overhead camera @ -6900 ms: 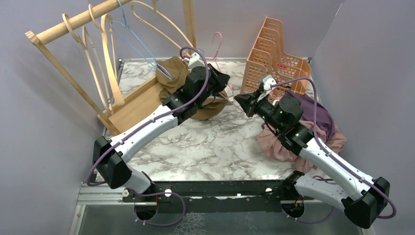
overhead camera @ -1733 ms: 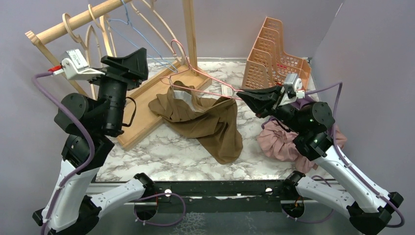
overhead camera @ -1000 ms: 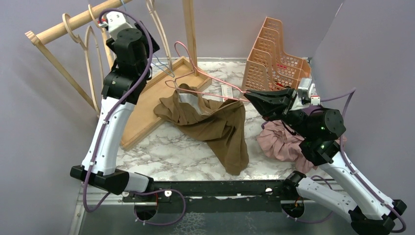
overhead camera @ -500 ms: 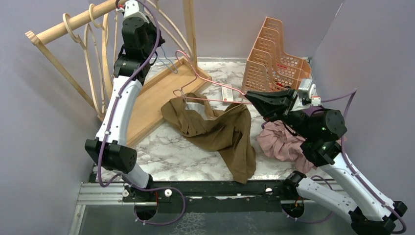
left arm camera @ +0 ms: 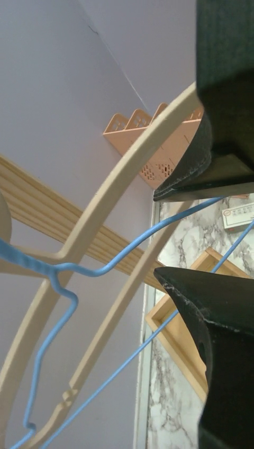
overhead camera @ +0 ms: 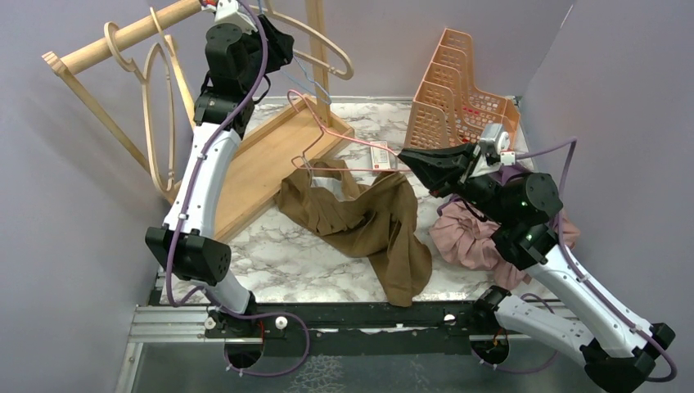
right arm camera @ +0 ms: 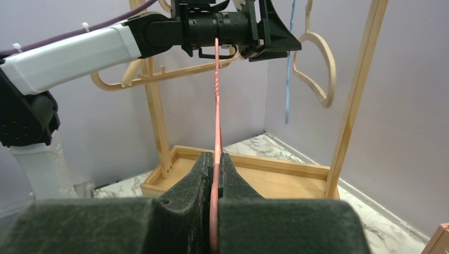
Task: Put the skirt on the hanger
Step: Move the hanger to the clothesline, then place the hanger on the clothesline.
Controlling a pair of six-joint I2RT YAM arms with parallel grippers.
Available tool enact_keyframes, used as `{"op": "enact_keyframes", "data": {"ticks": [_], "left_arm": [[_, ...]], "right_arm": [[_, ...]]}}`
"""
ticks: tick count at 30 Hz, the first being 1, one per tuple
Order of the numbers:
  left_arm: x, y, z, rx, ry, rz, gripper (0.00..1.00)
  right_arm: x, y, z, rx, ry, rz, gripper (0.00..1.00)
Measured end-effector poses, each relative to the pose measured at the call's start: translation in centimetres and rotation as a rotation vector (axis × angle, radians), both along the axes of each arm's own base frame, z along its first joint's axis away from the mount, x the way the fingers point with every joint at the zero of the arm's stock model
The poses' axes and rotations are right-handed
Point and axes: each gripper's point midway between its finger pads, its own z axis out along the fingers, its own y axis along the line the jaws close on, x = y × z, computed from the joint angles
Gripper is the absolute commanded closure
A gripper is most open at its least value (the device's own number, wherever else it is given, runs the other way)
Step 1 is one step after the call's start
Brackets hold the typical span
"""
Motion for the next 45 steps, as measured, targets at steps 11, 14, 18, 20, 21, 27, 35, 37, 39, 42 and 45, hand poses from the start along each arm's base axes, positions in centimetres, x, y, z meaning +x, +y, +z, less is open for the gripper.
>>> {"op": "enact_keyframes", "data": {"ticks": [11, 14, 18, 20, 21, 27, 35, 37, 39, 42, 45], "left_arm": [[-4.3, 2.4, 1.6, -0.035, 0.005, 0.093, 0.38], [-5.8, 2.7, 2.9, -0.041, -0.018, 0.095, 0.38], [-7.7, 3.1, 5.0, -0.052, -0.063, 0.094, 0.38], [-9.0, 3.3, 6.2, -0.059, -0.093, 0.093, 0.38], [-9.6, 3.5, 6.8, -0.062, -0.106, 0.093, 0.38], [-14.3, 4.1, 9.8, -0.099, -0.172, 0.08, 0.38], [-20.4, 1.2, 6.8, -0.278, -0.099, -0.134, 0.34], [-20.7, -0.7, 5.6, -0.344, -0.057, -0.233, 0.31], [-20.4, -2.6, 4.0, -0.417, 0.006, -0.323, 0.29], [-19.4, -5.5, 1.4, -0.496, 0.113, -0.415, 0.27], [-18.9, -9.9, -0.7, -0.534, 0.212, -0.505, 0.27]], "right_arm": [[1.2, 0.9, 0.7, 0.007, 0.006, -0.004, 0.99], [1.7, 1.2, 1.2, 0.02, 0.01, -0.003, 0.99], [2.3, 1.7, 2.1, 0.044, 0.008, -0.001, 0.99], [2.6, 1.9, 2.4, 0.057, 0.007, 0.0, 0.99], [2.8, 2.0, 2.5, 0.063, 0.004, -0.001, 0.99], [4.1, 2.7, 3.3, 0.106, -0.012, -0.023, 0.99], [5.2, 2.8, 3.9, 0.14, -0.023, -0.054, 0.99], [5.2, 2.8, 4.1, 0.146, -0.025, -0.054, 0.99], [5.2, 2.8, 4.3, 0.153, -0.027, -0.051, 0.99], [5.1, 2.8, 4.4, 0.161, -0.024, -0.046, 0.99], [5.1, 2.8, 4.5, 0.164, -0.021, -0.044, 0.99]]}}
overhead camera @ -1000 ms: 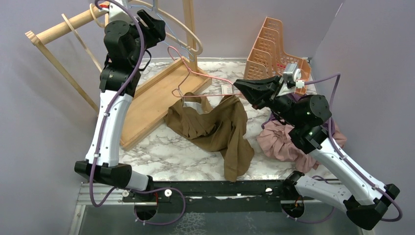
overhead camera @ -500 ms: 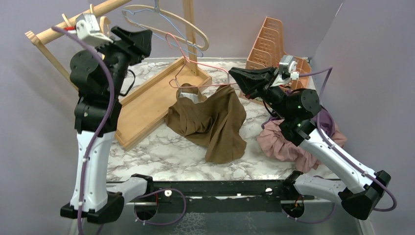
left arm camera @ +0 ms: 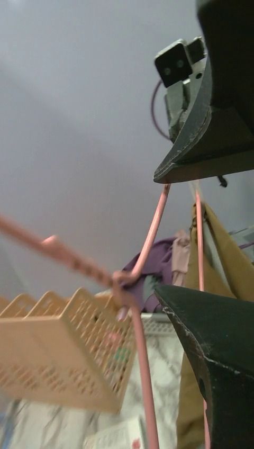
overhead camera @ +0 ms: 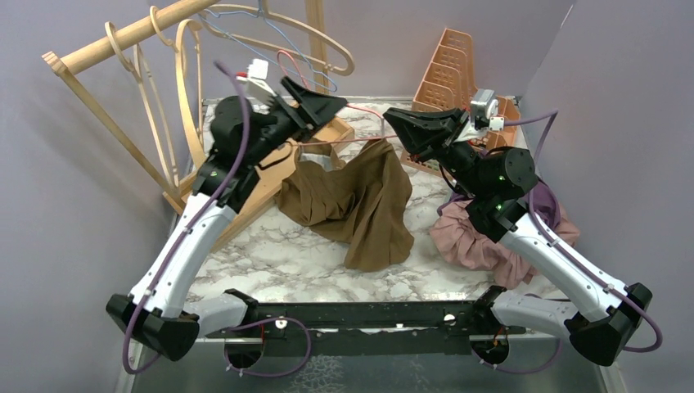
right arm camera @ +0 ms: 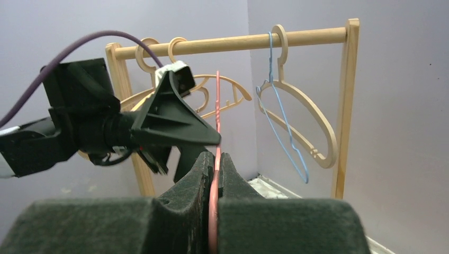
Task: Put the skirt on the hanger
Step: Place the hanger on the clothesline.
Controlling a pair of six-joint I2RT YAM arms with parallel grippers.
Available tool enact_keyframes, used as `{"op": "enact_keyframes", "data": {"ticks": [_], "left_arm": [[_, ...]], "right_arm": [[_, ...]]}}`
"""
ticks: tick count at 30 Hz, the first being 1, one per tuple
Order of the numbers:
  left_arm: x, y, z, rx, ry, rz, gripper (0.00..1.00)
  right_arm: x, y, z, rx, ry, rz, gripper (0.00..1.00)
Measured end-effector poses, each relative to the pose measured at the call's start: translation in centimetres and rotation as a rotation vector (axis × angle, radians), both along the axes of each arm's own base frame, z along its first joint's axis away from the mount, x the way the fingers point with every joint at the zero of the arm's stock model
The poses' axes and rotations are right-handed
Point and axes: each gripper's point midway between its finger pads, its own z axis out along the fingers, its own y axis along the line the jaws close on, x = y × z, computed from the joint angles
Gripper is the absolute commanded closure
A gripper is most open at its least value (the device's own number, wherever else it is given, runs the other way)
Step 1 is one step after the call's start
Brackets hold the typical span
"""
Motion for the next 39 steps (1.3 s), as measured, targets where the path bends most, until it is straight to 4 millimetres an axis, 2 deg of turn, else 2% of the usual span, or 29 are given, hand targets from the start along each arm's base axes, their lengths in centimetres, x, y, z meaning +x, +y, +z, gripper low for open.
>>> {"op": "enact_keyframes", "data": {"ticks": [2, 4, 9, 10, 16, 20, 23, 29, 33, 39], "left_arm": [[-0.3, -2.8, -0.6, -0.017, 0.027, -0.06, 0.27], [-0.3, -4.3, -0.5, -0.042, 0.033, -0.077, 0.31], [0.5, -4.3, 1.1, -0.11, -0.005, -0.009, 0.43], [0.6, -4.2, 1.5, -0.125, -0.015, 0.006, 0.48], [1.2, -3.7, 2.9, -0.213, -0.013, 0.049, 0.99], [0.6, -2.7, 5.3, -0.302, -0.043, 0.069, 1.0], [-0.5, -1.9, 6.4, -0.308, -0.075, 0.079, 1.0], [-0.6, -1.2, 7.5, -0.224, -0.098, 0.121, 1.0], [0.2, -1.0, 8.4, -0.178, -0.091, 0.129, 1.0], [2.6, 0.7, 8.5, -0.154, -0.049, 0.118, 1.0]], "right_arm": [[0.0, 0.0, 0.0, 0.002, 0.001, 0.002, 0.99], [0.0, 0.0, 0.0, 0.003, 0.001, 0.003, 0.99], [-0.3, 0.0, 0.2, 0.005, -0.004, 0.008, 0.99], [-0.3, 0.1, 0.2, 0.005, -0.006, 0.01, 0.99], [-1.3, 0.1, 0.5, -0.009, -0.031, 0.039, 0.99], [-1.4, 0.4, -0.3, -0.04, -0.018, 0.062, 0.97], [-1.9, 1.0, -0.6, -0.059, -0.02, 0.103, 0.75], [-2.4, 2.1, -1.0, -0.087, -0.006, 0.174, 0.47], [-2.7, 2.2, -0.6, -0.078, -0.008, 0.192, 0.42], [-2.7, 2.0, -0.3, -0.075, -0.001, 0.186, 0.41]]}}
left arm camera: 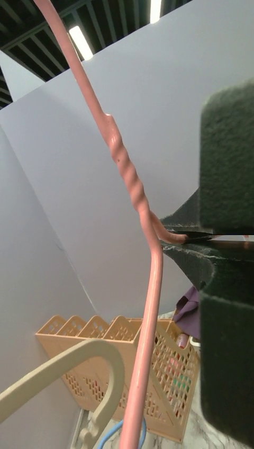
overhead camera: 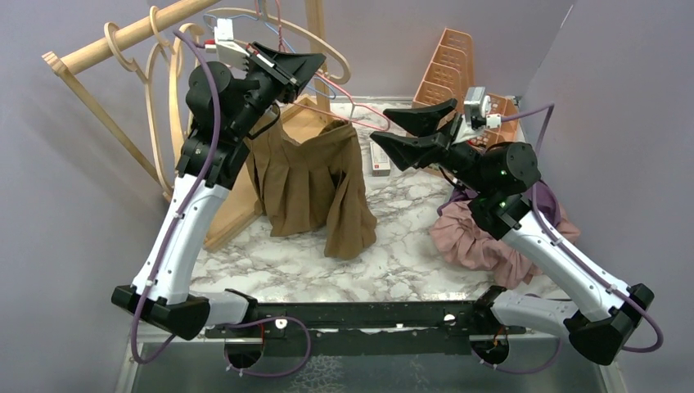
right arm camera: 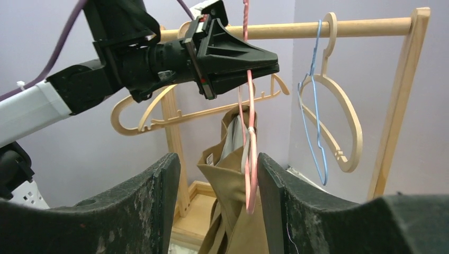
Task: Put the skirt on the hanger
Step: Place the hanger on the clothesline.
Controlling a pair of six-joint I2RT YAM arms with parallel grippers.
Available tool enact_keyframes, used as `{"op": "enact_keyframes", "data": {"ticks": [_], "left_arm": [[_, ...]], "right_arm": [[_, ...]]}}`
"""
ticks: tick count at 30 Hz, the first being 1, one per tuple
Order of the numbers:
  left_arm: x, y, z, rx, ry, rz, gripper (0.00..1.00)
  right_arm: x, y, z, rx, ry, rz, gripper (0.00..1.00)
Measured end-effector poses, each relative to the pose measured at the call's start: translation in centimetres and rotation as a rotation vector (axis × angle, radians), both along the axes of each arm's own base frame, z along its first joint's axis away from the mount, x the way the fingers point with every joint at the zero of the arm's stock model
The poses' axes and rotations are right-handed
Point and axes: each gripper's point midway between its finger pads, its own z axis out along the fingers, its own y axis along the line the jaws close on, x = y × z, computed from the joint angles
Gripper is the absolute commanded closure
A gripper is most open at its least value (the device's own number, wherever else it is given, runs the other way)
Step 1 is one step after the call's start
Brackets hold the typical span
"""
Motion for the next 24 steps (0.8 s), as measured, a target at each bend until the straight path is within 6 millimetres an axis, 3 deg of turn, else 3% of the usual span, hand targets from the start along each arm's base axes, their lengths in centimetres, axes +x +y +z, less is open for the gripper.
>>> {"op": "enact_keyframes", "data": {"ticks": [11, 15, 19, 24], "left_arm": [[6.1, 5.4, -1.9, 0.004, 0.099, 0.11, 1.0], [8.2, 7.5, -2.5, -0.013, 0.128, 0.154, 1.0], [9.2, 8.0, -2.7, -0.017, 0.139, 0.165, 1.0], [9.1, 7.8, -2.5, -0.015, 0.133, 0.152, 1.0]], "right_arm": [[-2.6, -2.4, 2.8, 0.059, -0.054, -0.011, 0.41], [-2.7, -2.8, 3.2, 0.069, -0.06, -0.027, 0.41], [-1.0, -1.8, 3.3, 0.033, -0.045, -0.052, 0.4], [3.5, 1.2, 3.4, -0.062, -0.021, -0.106, 0.35]]}}
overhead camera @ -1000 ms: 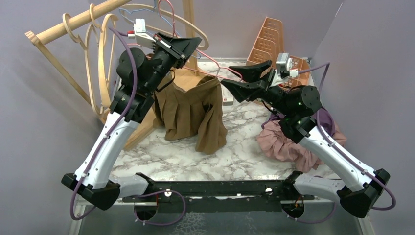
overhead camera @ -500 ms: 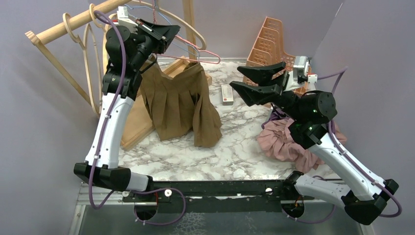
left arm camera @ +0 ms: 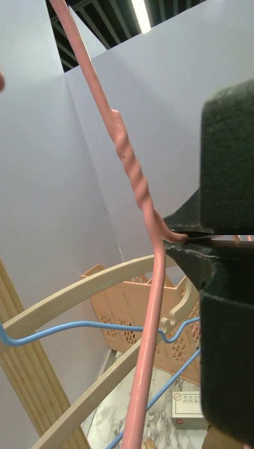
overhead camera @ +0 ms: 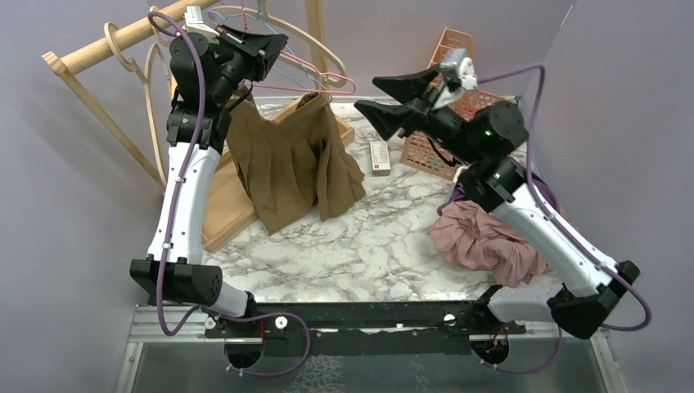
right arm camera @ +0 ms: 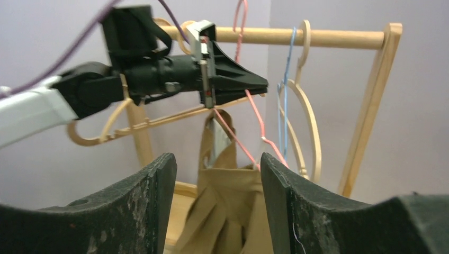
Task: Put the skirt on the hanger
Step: Place the hanger on the clothesline.
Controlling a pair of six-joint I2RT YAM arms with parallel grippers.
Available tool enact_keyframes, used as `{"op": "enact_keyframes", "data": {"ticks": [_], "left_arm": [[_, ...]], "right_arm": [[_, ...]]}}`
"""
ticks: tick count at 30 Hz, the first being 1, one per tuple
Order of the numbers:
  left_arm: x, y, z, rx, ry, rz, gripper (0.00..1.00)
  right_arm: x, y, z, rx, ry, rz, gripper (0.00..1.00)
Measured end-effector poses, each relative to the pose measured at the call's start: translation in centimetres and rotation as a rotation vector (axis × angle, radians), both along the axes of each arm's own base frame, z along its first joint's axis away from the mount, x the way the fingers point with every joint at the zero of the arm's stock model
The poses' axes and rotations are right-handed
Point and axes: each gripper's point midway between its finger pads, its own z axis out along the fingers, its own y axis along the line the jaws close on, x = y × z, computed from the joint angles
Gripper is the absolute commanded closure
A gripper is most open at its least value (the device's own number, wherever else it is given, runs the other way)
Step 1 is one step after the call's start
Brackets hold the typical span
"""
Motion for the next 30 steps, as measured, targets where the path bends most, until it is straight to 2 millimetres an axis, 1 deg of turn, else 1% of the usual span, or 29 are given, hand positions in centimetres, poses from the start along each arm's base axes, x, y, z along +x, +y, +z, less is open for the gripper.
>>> {"op": "enact_keyframes", "data": {"ticks": [4, 7, 9, 12, 13, 14, 15, 16, 18, 19, 21, 23, 24, 27, 30], "left_arm": [[-0.2, -0.3, 0.0, 0.004, -0.001, -0.019, 1.0], [-0.5, -0.5, 0.0, 0.009, -0.005, -0.038, 1.0], [-0.7, -0.7, 0.1, 0.012, -0.007, -0.049, 1.0], [-1.1, -1.0, 0.1, 0.015, -0.01, -0.075, 1.0], [-1.2, -1.1, 0.1, 0.016, -0.011, -0.083, 1.0], [-1.3, -1.2, 0.2, 0.016, -0.012, -0.089, 1.0], [-1.4, -1.3, 0.2, 0.017, -0.013, -0.095, 1.0], [-1.5, -1.4, 0.2, 0.017, -0.013, -0.101, 1.0], [-1.7, -1.5, 0.3, 0.018, -0.016, -0.111, 1.0], [-1.8, -1.5, 0.3, 0.018, -0.017, -0.114, 1.0], [-1.9, -1.6, 0.3, 0.018, -0.018, -0.12, 1.0], [-2.0, -1.6, 0.3, 0.018, -0.019, -0.123, 1.0], [-2.1, -1.6, 0.4, 0.017, -0.02, -0.123, 1.0], [-2.2, -1.6, 0.5, 0.016, -0.024, -0.125, 0.88], [-2.4, -1.6, 0.6, 0.02, -0.03, -0.123, 0.79]], "right_arm": [[3.7, 2.4, -1.5, -0.079, 0.051, -0.043, 0.33], [6.0, 3.6, -2.9, -0.116, 0.098, -0.078, 0.31], [7.1, 4.1, -3.8, -0.143, 0.128, -0.096, 0.31], [8.4, 4.9, -4.4, -0.171, 0.158, -0.111, 0.31], [8.7, 5.1, -4.6, -0.178, 0.163, -0.114, 0.33], [8.9, 5.3, -5.1, -0.19, 0.174, -0.115, 0.35], [9.0, 5.3, -5.5, -0.201, 0.186, -0.114, 0.41], [9.0, 5.4, -5.9, -0.212, 0.196, -0.113, 0.52], [8.9, 5.5, -6.4, -0.229, 0.203, -0.105, 0.7], [8.8, 5.6, -6.6, -0.239, 0.207, -0.095, 0.78], [8.3, 5.9, -6.7, -0.256, 0.208, -0.065, 0.91], [7.8, 6.2, -6.6, -0.263, 0.202, -0.031, 0.98], [7.5, 6.3, -6.5, -0.265, 0.199, -0.014, 0.99], [7.0, 6.7, -6.4, -0.254, 0.2, 0.023, 0.99], [6.8, 7.0, -6.6, -0.226, 0.204, 0.036, 0.99]]}}
